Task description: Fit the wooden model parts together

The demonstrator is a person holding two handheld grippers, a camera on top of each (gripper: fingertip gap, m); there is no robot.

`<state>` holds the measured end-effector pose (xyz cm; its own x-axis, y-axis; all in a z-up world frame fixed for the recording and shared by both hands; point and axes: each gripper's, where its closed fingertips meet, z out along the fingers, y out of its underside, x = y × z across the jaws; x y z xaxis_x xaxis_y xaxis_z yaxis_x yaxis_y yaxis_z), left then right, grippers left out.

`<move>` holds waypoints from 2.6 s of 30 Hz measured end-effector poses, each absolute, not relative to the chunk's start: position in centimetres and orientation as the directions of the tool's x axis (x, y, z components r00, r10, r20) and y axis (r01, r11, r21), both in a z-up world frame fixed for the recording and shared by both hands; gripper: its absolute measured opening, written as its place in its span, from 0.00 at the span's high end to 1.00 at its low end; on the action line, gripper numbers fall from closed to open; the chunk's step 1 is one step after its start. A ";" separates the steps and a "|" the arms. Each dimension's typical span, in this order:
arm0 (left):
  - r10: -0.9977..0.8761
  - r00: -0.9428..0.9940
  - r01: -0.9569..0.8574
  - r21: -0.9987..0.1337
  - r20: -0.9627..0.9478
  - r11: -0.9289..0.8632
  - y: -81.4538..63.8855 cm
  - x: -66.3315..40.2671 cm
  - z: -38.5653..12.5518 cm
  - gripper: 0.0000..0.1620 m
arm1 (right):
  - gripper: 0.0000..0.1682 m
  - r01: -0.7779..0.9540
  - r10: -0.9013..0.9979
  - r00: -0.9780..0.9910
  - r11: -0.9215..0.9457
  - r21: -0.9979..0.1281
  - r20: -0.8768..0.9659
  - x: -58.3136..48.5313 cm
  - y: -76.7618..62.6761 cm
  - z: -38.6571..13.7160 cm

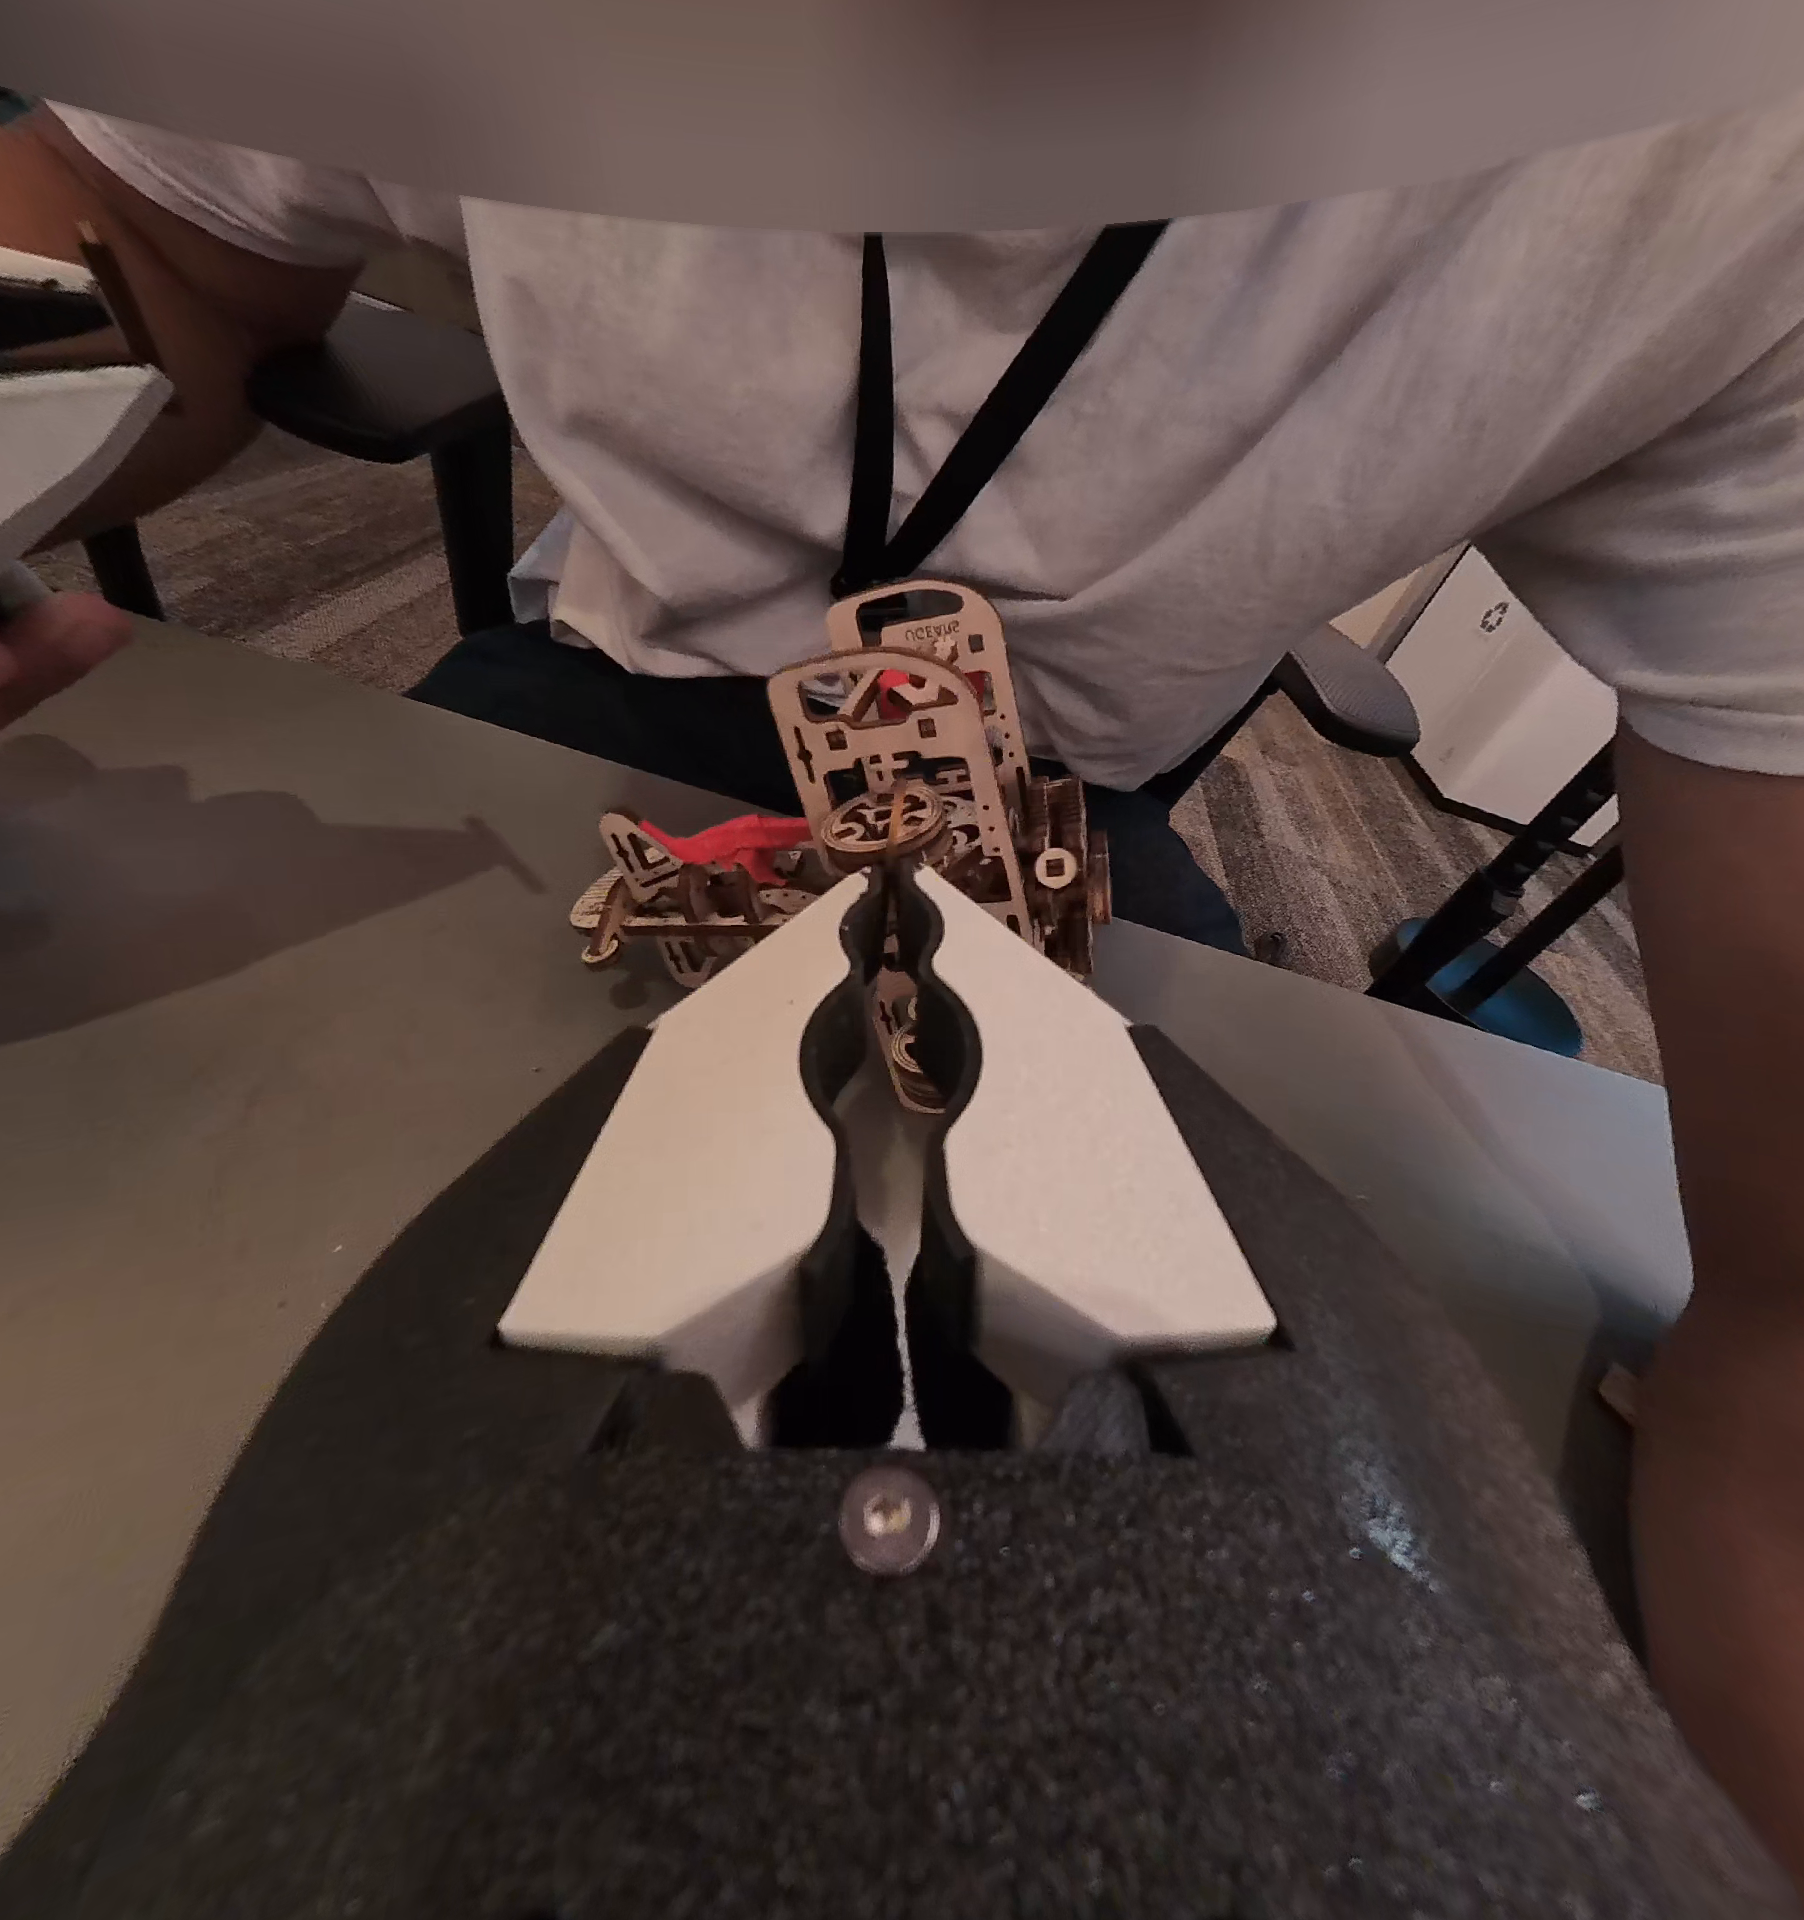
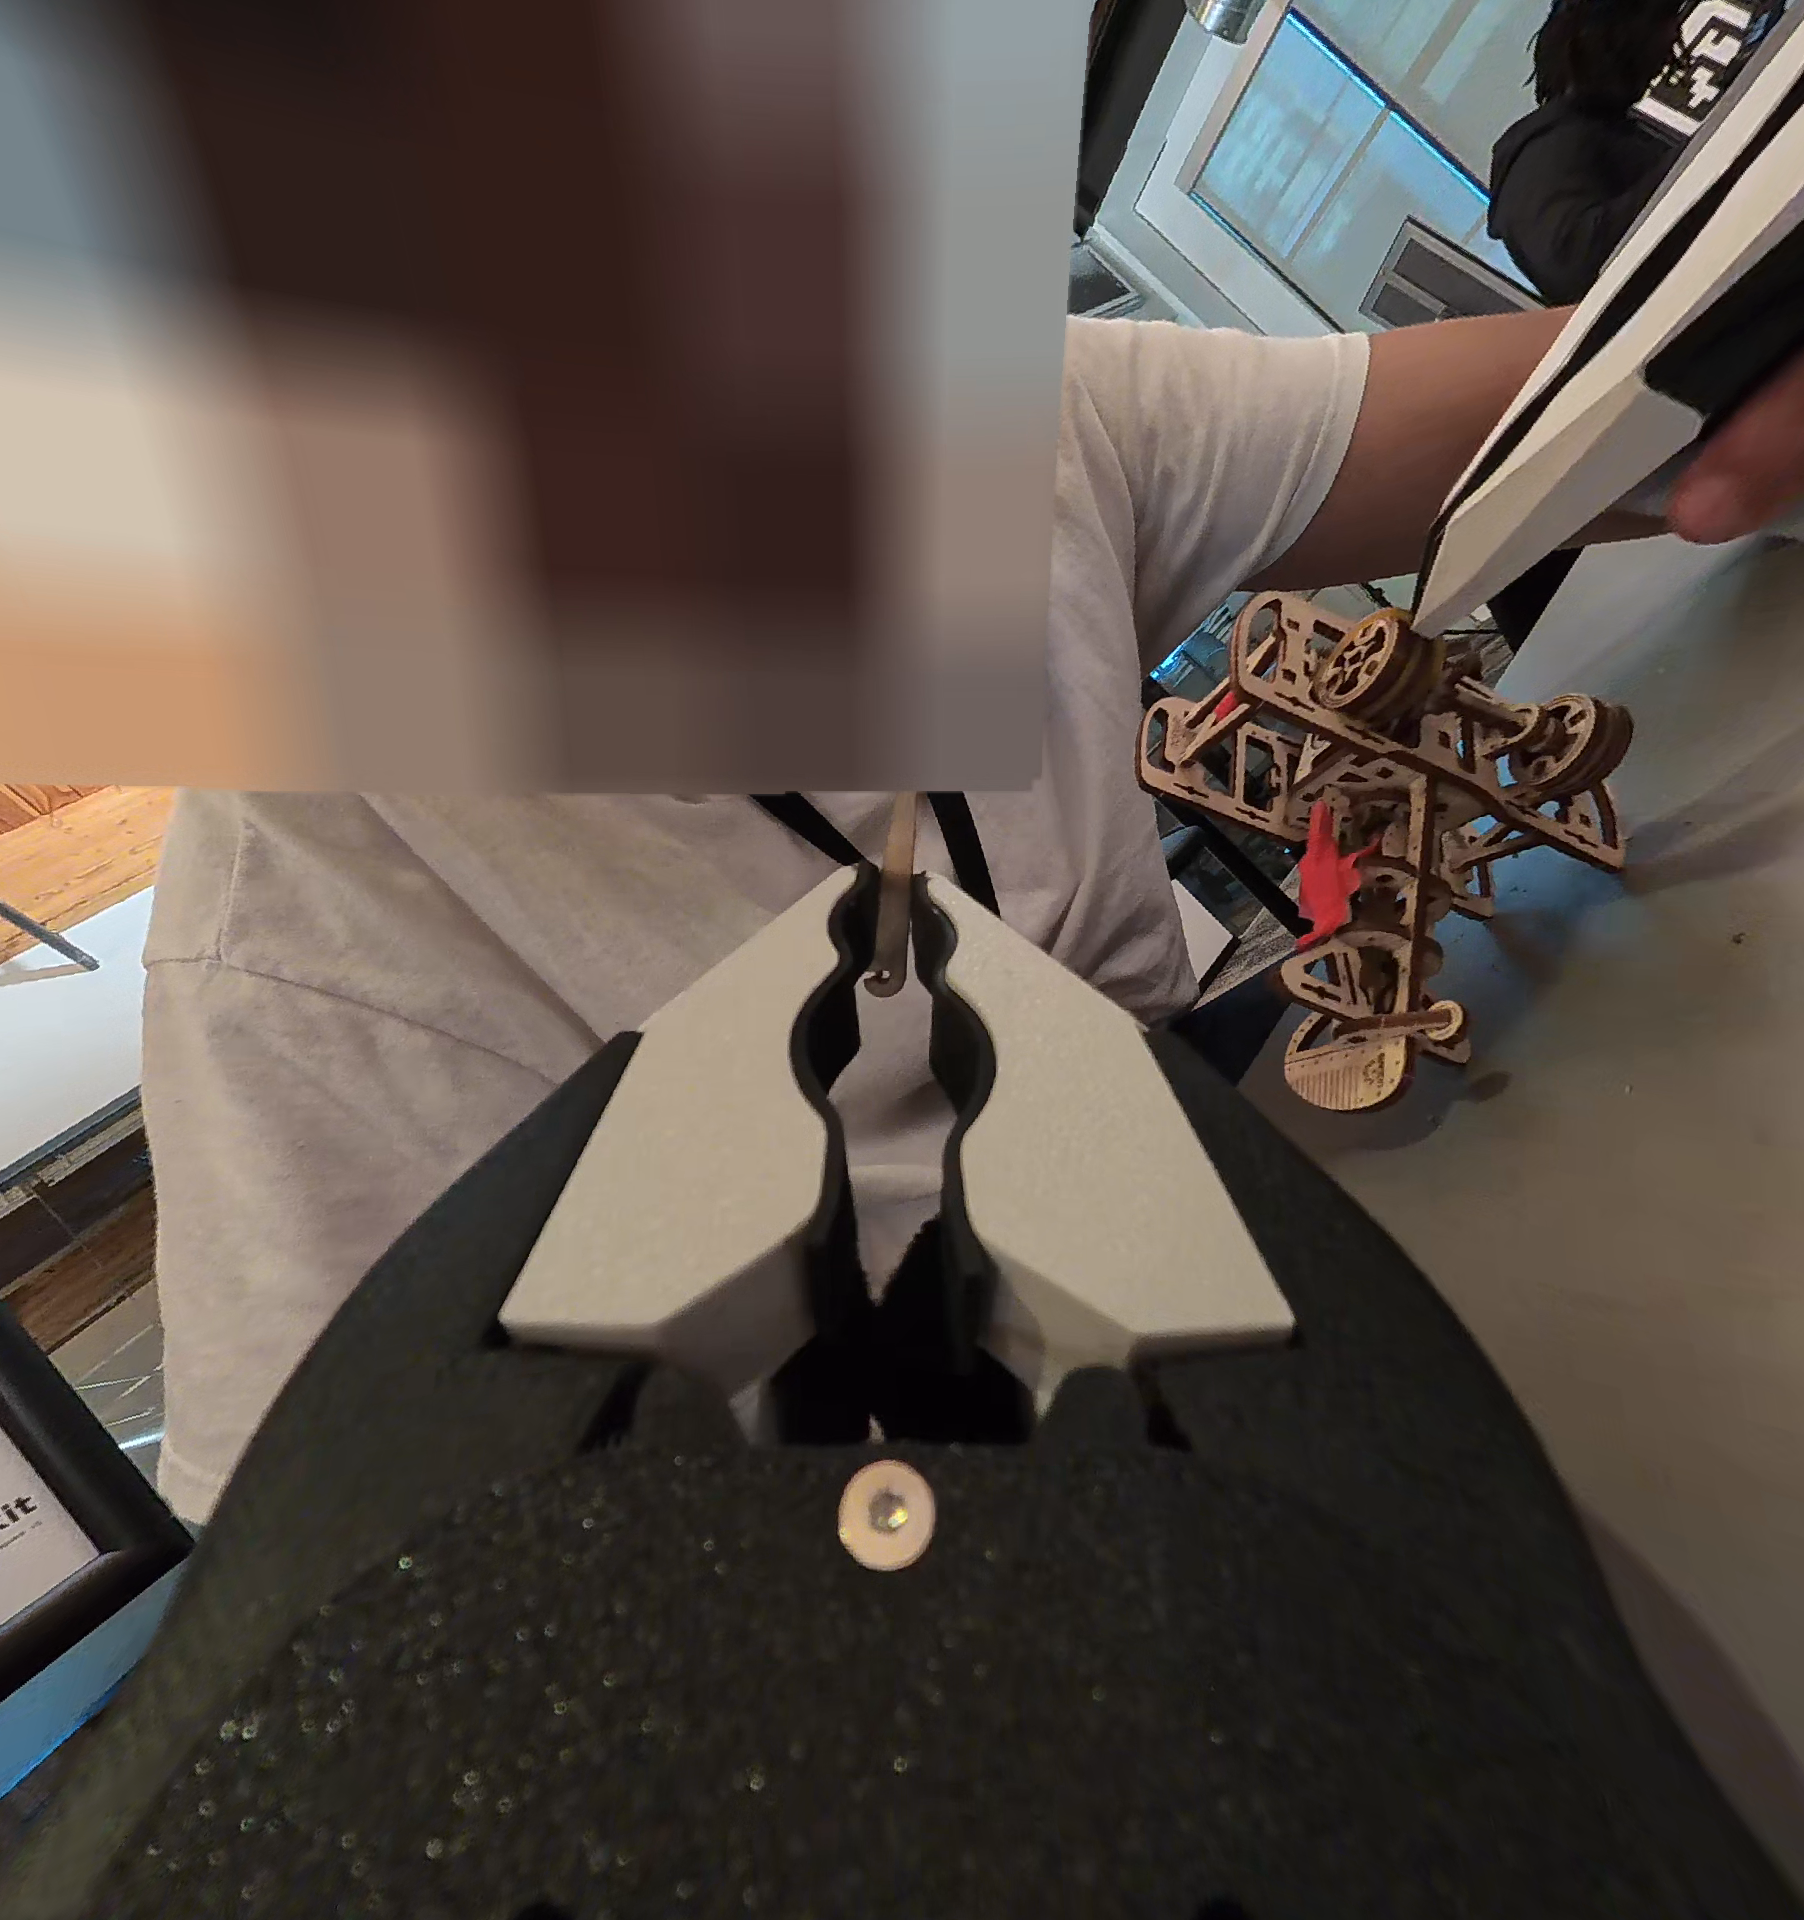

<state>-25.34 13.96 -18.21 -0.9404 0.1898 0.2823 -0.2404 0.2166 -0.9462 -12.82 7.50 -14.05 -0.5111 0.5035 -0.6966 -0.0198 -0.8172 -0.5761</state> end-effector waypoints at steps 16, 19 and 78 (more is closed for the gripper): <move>-0.103 -0.895 -0.424 -0.758 0.433 0.496 13.0 -23.6 -17.0 1.00 | 0.98 -0.024 0.522 -0.501 -0.806 -0.591 -0.691 -13.1 7.2 -14.0; -0.184 -0.882 -0.464 -0.732 0.433 0.500 12.6 -22.5 -16.7 1.00 | 0.98 -0.023 0.528 -0.494 -0.802 -0.597 -0.691 -13.1 7.0 -14.1; -0.989 0.007 -0.377 -0.917 -0.147 0.134 2.4 -25.9 -14.2 1.00 | 0.98 -0.269 0.483 0.137 -0.822 -0.501 -0.865 -26.3 0.6 -14.3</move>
